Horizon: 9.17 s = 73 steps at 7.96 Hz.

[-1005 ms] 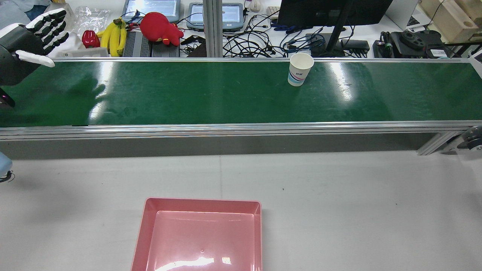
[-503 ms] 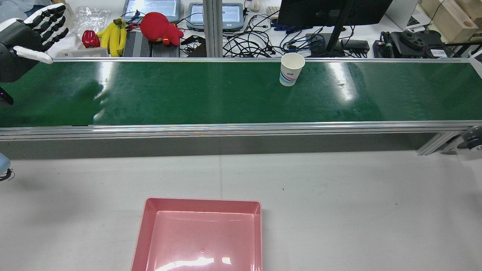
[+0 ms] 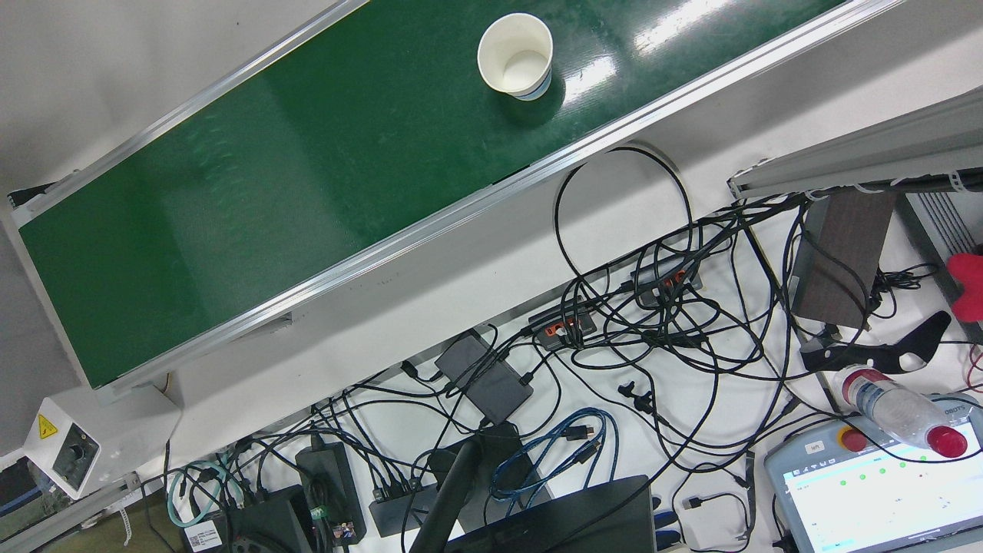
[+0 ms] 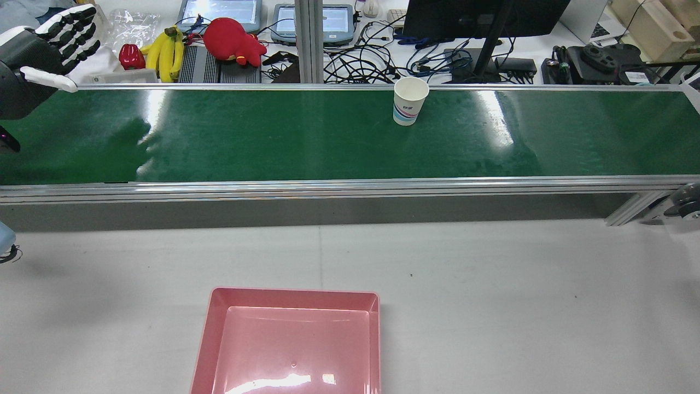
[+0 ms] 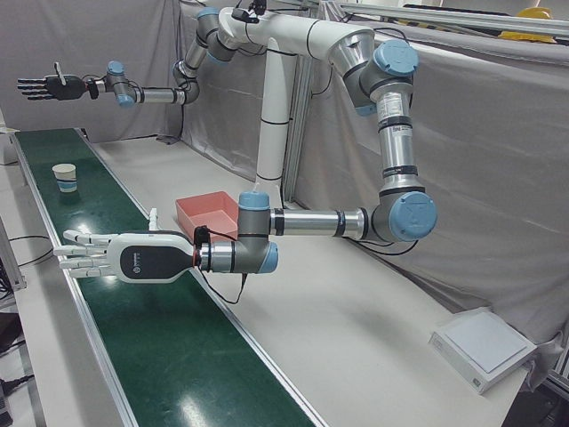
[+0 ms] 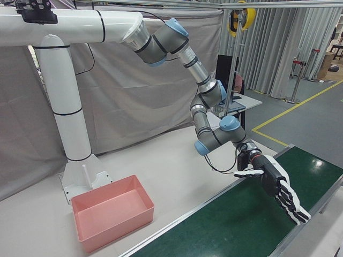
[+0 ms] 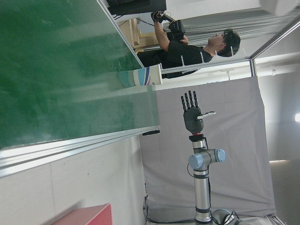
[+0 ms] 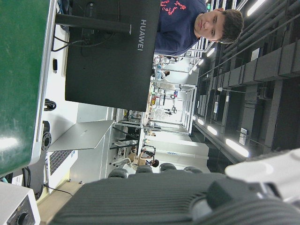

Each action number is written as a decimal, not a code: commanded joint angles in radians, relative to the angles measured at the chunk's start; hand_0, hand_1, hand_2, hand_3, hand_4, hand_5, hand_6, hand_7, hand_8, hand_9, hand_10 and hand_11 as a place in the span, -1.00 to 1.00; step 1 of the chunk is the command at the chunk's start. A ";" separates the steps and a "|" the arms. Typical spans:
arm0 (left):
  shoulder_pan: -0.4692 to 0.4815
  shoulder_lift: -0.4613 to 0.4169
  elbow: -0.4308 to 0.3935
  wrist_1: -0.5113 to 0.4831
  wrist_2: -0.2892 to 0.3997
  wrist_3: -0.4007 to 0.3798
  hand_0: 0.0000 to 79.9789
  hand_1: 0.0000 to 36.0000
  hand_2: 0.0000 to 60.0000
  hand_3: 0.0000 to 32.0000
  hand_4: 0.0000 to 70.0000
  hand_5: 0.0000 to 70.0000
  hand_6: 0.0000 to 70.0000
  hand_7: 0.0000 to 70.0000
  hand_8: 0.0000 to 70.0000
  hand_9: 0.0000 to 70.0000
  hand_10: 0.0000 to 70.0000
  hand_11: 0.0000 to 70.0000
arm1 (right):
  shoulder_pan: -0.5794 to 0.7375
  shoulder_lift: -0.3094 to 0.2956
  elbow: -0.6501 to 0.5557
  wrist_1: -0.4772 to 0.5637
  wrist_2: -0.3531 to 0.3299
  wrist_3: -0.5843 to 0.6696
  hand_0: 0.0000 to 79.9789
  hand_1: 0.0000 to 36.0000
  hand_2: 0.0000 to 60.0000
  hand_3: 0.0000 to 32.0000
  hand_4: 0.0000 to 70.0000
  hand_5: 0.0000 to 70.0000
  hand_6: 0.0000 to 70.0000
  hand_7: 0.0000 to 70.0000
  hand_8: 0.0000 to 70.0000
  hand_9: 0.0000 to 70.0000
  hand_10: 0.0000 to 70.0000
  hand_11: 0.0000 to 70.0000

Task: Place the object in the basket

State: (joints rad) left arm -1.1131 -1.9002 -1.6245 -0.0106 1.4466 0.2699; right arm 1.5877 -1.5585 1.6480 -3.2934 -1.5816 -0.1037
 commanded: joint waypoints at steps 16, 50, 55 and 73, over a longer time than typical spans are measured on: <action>-0.002 0.001 -0.026 0.023 0.000 -0.006 0.47 -0.24 -1.00 -0.90 -0.98 -0.45 -1.00 -1.00 -1.00 -1.00 -0.96 -0.87 | 0.000 0.000 0.000 0.000 0.000 0.001 -1.00 -1.00 -1.00 -1.00 -1.00 -1.00 -1.00 -1.00 -1.00 -1.00 -1.00 -1.00; 0.027 -0.051 0.038 0.100 -0.034 0.169 0.38 -0.29 -1.00 -1.00 -0.89 -0.42 -1.00 -1.00 -1.00 -1.00 -0.95 -0.86 | 0.000 0.000 0.001 0.000 0.000 0.001 -1.00 -1.00 -1.00 -1.00 -1.00 -1.00 -1.00 -1.00 -1.00 -1.00 -1.00 -1.00; 0.041 -0.053 0.044 0.101 -0.032 0.232 0.41 -0.25 -1.00 -1.00 -0.90 -0.44 -1.00 -1.00 -1.00 -1.00 -0.95 -0.87 | 0.000 0.000 0.001 0.000 0.000 0.001 -1.00 -1.00 -1.00 -1.00 -1.00 -1.00 -1.00 -1.00 -1.00 -1.00 -1.00 -1.00; 0.070 -0.086 0.126 0.067 -0.031 0.235 0.38 -0.34 -1.00 -0.95 -0.95 -0.45 -1.00 -1.00 -1.00 -1.00 -0.94 -0.86 | 0.002 0.000 0.003 0.000 0.000 0.001 -1.00 -1.00 -1.00 -1.00 -1.00 -1.00 -1.00 -1.00 -1.00 -1.00 -1.00 -1.00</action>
State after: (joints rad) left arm -1.0428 -1.9818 -1.4967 0.0571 1.4134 0.5221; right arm 1.5887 -1.5585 1.6506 -3.2935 -1.5815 -0.1028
